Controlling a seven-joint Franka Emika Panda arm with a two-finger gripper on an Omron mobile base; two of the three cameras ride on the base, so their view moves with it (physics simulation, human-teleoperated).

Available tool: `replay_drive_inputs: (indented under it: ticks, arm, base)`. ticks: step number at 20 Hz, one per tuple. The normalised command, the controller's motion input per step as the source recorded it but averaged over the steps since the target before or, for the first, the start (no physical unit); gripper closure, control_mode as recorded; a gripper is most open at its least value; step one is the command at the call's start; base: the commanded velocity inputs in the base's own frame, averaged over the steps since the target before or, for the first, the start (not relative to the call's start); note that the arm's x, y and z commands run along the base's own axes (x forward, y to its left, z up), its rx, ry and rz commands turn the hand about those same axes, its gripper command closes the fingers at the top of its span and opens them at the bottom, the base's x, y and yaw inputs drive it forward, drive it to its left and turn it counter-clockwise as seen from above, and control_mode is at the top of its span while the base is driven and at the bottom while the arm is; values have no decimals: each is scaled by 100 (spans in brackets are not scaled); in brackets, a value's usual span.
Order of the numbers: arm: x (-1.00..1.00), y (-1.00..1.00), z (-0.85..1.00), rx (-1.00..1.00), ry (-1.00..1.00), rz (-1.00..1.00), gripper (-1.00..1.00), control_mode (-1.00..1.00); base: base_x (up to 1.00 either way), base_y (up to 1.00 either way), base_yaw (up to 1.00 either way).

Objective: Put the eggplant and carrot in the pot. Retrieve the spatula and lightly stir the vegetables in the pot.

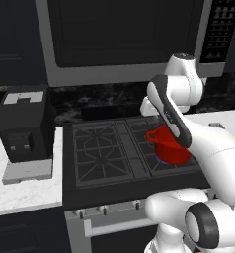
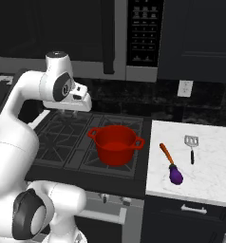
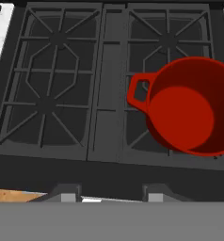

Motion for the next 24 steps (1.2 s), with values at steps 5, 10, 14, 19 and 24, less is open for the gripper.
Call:
replay_drive_inputs:
  ticks: [5,10,14,19,24]
  arm:
    - [0,-13,-4,4,0,0,-100,-100]
    - [-24,-98,-16,23,-10,0,-100,-100]
    - [-41,-100,-25,16,-7,0,-100,-100]
    - [-31,-100,-16,1,0,-1,-100,-100]
    - [-23,-100,-21,0,3,0,-100,-100]
  base:
    - [0,0,0]
    - [0,0,0]
    - [0,0,0]
    - [0,0,0]
    - [0,0,0]
